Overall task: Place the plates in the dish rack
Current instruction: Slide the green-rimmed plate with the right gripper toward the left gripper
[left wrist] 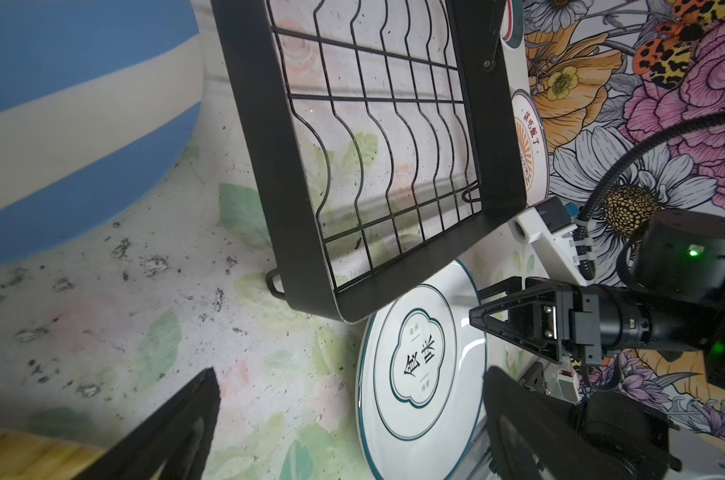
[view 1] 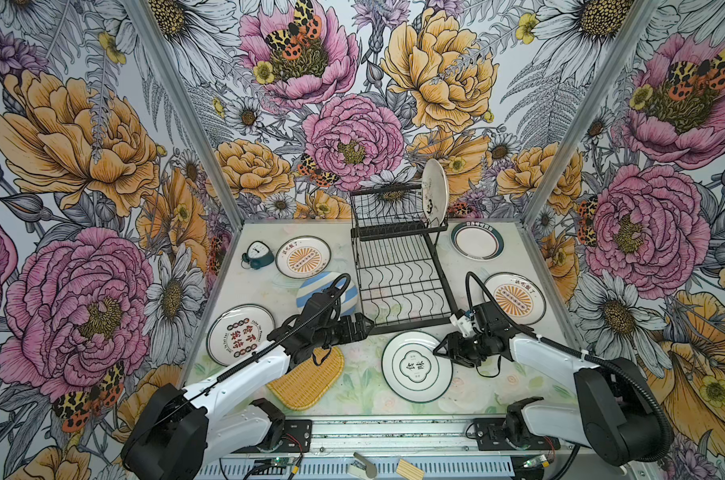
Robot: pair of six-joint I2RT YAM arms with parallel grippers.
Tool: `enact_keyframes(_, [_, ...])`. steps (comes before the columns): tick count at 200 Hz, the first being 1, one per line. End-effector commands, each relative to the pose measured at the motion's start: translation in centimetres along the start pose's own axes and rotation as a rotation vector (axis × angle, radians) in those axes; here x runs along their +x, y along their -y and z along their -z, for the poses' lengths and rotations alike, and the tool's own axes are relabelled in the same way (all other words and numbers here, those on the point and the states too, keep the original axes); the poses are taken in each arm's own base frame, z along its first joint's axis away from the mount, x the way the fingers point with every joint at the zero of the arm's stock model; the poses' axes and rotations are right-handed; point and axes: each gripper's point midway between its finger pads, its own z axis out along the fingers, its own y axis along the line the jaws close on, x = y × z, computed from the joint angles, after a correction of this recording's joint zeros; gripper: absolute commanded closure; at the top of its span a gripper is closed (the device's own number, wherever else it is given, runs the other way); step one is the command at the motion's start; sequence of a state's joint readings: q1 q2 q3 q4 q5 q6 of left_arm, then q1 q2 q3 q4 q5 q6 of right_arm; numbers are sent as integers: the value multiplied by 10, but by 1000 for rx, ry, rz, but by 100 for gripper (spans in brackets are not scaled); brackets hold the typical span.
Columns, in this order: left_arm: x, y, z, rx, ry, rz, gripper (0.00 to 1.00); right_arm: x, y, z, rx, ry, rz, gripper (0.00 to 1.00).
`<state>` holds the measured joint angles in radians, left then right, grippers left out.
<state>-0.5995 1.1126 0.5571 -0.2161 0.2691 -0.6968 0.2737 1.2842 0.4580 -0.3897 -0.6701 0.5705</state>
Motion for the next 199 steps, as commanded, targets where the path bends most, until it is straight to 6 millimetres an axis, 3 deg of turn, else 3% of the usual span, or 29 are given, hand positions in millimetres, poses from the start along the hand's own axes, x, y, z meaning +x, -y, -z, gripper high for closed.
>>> enact_keyframes(1, [-7,9,1,24,19,-41,1,6,3,-8,21,-29,12,54])
enact_keyframes(102, [-6,8,6,32,27,-37,1,16,-3,-19,44,-87,78,100])
enact_keyframes(145, [-5,7,9,32,31,-34,1,17,-12,-18,23,-88,105,100])
enact_keyframes(199, [-5,10,12,44,34,-26,1,19,-37,-3,-63,-53,129,100])
